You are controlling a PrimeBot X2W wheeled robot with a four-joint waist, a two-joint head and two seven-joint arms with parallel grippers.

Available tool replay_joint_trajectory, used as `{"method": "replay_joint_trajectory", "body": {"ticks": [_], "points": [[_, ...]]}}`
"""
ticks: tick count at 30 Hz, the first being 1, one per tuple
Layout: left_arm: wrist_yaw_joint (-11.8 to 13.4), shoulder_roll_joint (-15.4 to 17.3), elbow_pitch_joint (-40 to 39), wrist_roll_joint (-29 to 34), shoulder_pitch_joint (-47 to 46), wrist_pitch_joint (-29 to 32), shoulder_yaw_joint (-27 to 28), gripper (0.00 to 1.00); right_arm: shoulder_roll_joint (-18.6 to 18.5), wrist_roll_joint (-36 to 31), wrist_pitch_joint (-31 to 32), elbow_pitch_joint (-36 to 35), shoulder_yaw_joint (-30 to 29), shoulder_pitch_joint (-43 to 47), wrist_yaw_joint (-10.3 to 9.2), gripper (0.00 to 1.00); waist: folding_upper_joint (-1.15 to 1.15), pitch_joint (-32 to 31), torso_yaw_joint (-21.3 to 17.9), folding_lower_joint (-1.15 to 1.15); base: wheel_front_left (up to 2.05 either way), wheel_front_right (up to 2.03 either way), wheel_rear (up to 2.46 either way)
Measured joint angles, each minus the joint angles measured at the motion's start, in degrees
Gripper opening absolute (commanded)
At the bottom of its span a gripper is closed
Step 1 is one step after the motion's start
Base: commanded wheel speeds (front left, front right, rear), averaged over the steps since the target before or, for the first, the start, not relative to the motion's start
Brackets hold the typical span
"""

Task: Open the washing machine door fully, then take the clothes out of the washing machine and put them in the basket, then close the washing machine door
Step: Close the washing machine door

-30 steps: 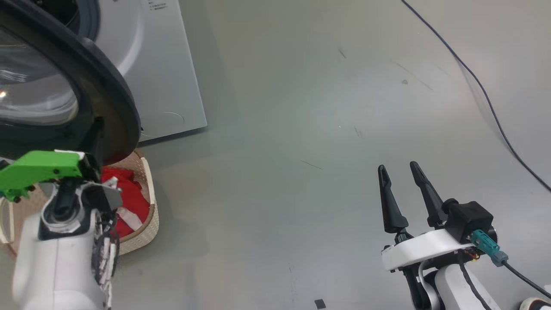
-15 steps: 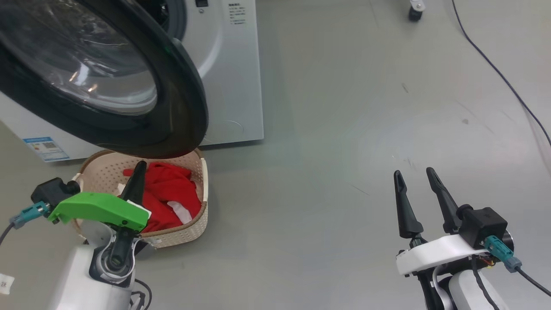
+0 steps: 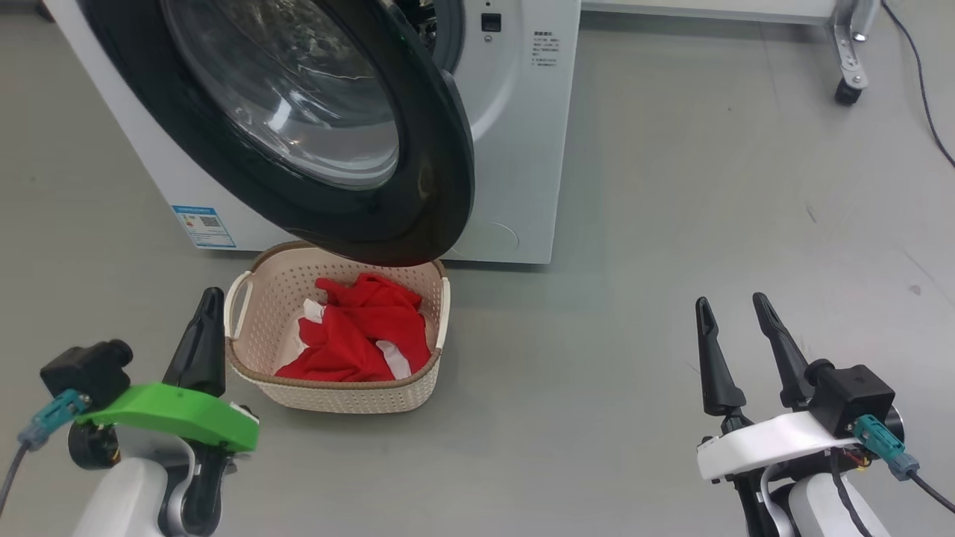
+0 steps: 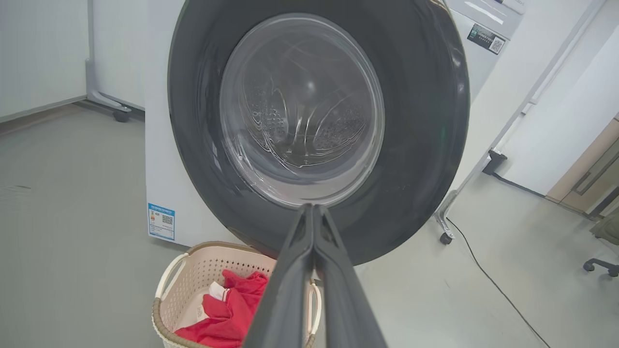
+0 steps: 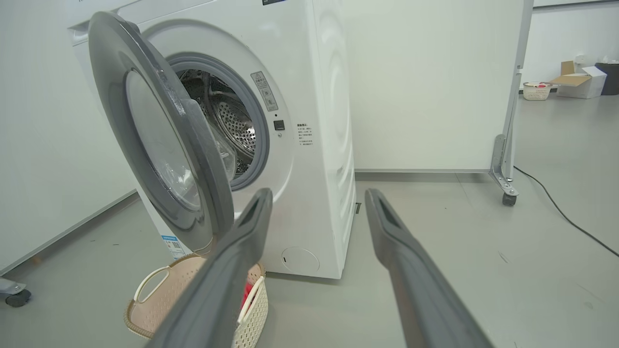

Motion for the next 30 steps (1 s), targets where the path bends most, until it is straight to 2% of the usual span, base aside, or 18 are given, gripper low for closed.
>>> {"method": "replay_joint_trajectory", "body": {"ticks": [4, 8, 19, 21, 22, 25, 30], "points": [[0.0, 0.7, -0.6, 3.2, 2.3, -3.5, -0.8, 0.00, 0.0, -0.1, 0.0, -0.3, 0.2, 0.4, 0.02, 1.00, 0.00, -0.4, 2.1, 0.00, 0.00, 0.00, 0.00], [0.0, 1.7, -1.0, 6.7, 4.6, -4.1, -1.4, 0.00, 0.0, -0.2, 0.0, -0.3, 0.7, 0.6, 0.19, 1.00, 0.00, -0.8, 3.4, 0.00, 0.00, 0.00, 0.00], [2.4, 2.4, -3.0, 13.7, 8.1, -4.7, -1.3, 0.00, 0.0, -0.4, 0.0, -0.2, 0.9, 0.7, 0.52, 1.00, 0.00, -1.0, 3.8, 0.00, 0.00, 0.00, 0.00], [3.1, 2.3, -3.5, 14.9, 8.5, -4.7, -1.1, 0.50, 0.0, -0.4, 0.0, -0.2, 0.9, 0.7, 0.52, 1.00, 0.00, -1.0, 3.9, 0.00, 0.00, 0.00, 0.00], [3.1, 2.2, -3.8, 15.4, 8.7, -4.7, -1.1, 1.00, 0.0, -0.5, 0.0, -0.2, 0.9, 0.7, 0.51, 1.00, 0.00, -1.0, 3.9, 0.00, 0.00, 0.00, 0.00], [4.1, 1.4, -6.1, 18.3, 8.9, -4.6, -0.5, 1.00, 0.0, -0.5, 0.0, -0.2, 1.0, 0.9, 0.51, 1.00, 0.00, -0.9, 4.2, 0.00, 0.00, 0.00, 0.00], [4.1, 0.6, -7.9, 19.5, 9.1, -4.7, 0.4, 1.00, 0.1, -0.5, 0.0, -0.2, 1.1, 0.9, 0.52, 1.00, 0.00, -0.9, 4.5, 0.00, 0.00, 0.00, 0.00]]}}
